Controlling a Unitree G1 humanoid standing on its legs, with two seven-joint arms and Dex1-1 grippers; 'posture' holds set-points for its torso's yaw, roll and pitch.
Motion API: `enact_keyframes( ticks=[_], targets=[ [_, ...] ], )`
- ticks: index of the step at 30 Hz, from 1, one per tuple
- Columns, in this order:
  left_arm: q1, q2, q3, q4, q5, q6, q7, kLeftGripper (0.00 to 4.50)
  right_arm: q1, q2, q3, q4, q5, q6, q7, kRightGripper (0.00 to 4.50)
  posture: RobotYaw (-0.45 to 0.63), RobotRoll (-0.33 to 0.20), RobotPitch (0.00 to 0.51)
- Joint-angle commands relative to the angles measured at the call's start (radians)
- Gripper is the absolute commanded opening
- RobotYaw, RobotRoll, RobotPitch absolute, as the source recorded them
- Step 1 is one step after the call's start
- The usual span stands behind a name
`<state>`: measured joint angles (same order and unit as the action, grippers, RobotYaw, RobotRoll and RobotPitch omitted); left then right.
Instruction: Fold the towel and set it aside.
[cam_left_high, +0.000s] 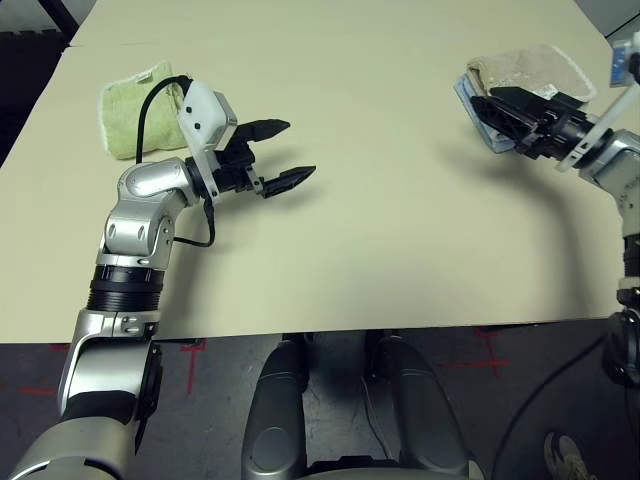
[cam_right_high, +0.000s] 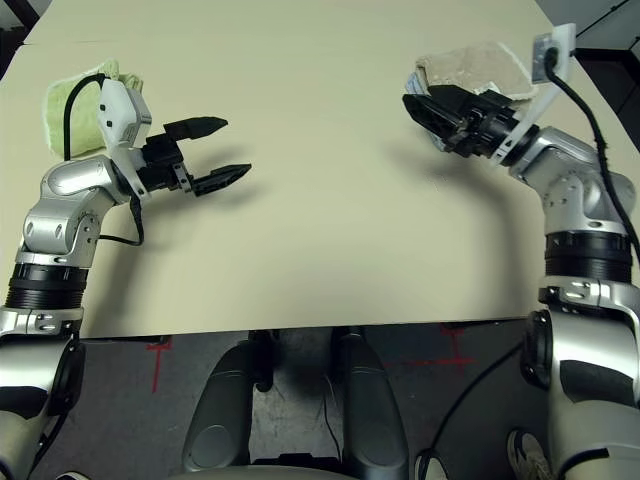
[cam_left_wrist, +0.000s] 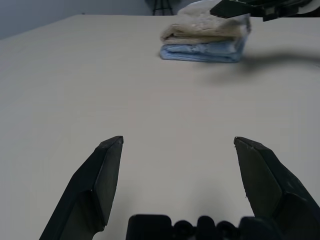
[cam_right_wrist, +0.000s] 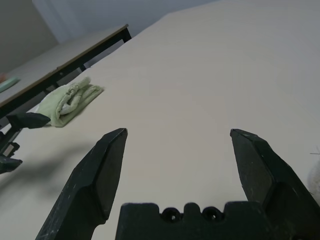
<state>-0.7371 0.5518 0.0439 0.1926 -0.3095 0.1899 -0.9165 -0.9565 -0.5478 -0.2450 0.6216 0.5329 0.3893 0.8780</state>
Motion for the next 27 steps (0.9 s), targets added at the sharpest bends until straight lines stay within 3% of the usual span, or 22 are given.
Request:
enact_keyframes(
  ticks=[1, 10, 15, 27],
  targets=[
    [-0.009, -0.023, 0.025, 0.019, 0.027, 0.008, 0.098, 4.5, -0.018, 0.041, -0.011, 0.098, -0.059, -0.123, -0.073, 4.48, 0.06, 0.0, 0.253],
    [-0.059, -0.184, 0.158, 0.229, 0.158, -0.145, 0.643, 4.5, -0.032, 0.214, -0.057, 0.259, -0.184, -0.582, -0.404, 4.48, 0.05, 0.0, 0.245],
    [-0.092, -0.203, 0.21, 0.383, 0.201, -0.272, 0.836, 4.5, -0.046, 0.256, -0.042, 0.332, -0.242, -0.685, -0.495, 4.48, 0.04, 0.0, 0.241],
    [-0.068, -0.113, 0.21, 0.524, 0.201, -0.417, 0.768, 4.5, -0.05, 0.211, -0.041, 0.436, -0.311, -0.738, -0.533, 4.48, 0.02, 0.0, 0.245]
  ],
)
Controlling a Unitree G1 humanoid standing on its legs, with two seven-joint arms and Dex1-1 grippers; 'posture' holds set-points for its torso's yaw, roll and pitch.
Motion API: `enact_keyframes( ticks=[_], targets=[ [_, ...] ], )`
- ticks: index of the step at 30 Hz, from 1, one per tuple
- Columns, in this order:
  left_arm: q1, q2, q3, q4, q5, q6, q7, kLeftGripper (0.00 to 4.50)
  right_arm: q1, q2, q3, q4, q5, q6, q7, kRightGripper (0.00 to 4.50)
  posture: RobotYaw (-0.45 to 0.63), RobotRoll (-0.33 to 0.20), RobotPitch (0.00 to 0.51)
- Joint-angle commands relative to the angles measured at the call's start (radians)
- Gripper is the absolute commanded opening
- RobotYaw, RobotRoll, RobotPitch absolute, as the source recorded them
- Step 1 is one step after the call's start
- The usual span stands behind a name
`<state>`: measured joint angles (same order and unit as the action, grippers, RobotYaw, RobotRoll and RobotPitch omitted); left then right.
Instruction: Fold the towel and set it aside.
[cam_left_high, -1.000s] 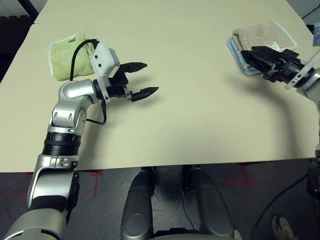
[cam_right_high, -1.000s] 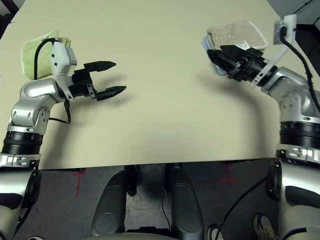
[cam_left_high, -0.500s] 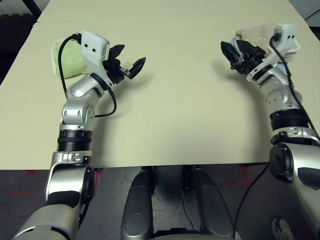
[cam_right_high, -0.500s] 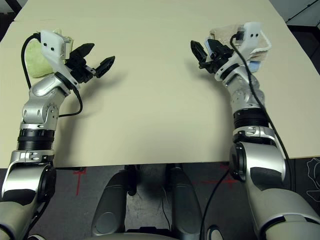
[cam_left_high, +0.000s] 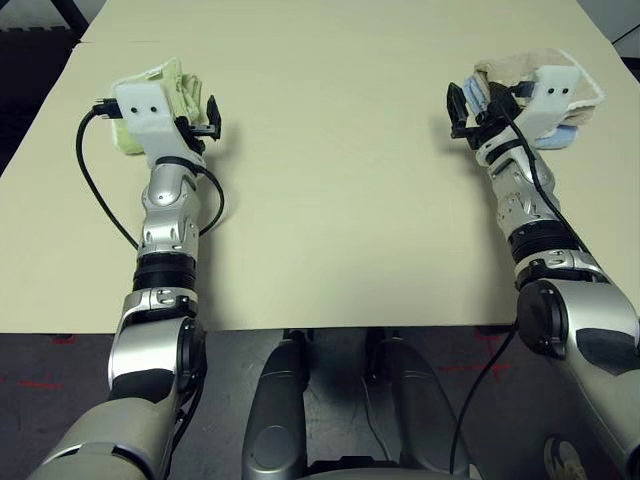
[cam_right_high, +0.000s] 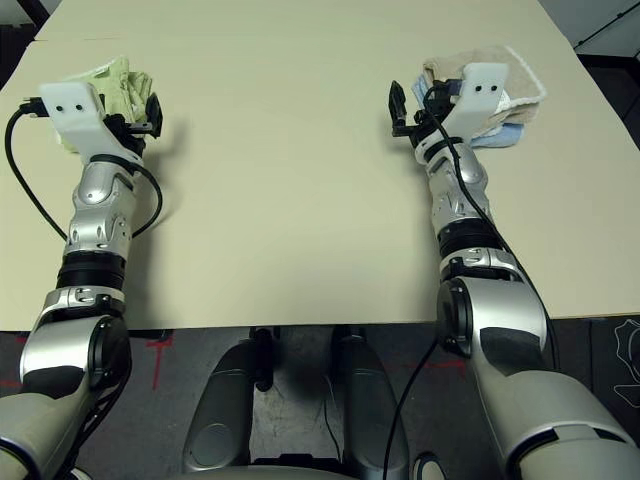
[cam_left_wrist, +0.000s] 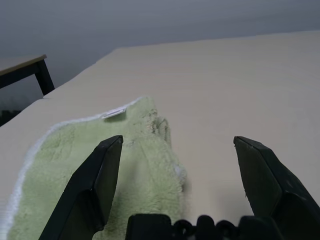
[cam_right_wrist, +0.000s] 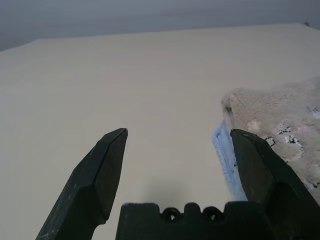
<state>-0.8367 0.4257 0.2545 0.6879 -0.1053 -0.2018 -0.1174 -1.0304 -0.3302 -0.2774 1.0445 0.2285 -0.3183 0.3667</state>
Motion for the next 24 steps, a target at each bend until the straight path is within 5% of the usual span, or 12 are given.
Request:
enact_keyframes(
  ticks=[1, 24],
  targets=[
    [0.033, 0.016, 0.003, 0.032, -0.009, -0.027, -0.042, 4.5, 0.024, -0.006, -0.01, 0.013, -0.011, -0.038, -0.039, 4.48, 0.02, 0.0, 0.244],
    [-0.024, 0.044, 0.008, 0.167, -0.004, -0.07, -0.072, 4.5, 0.008, 0.016, -0.014, 0.06, -0.032, -0.017, -0.129, 4.48, 0.01, 0.0, 0.245]
  ],
)
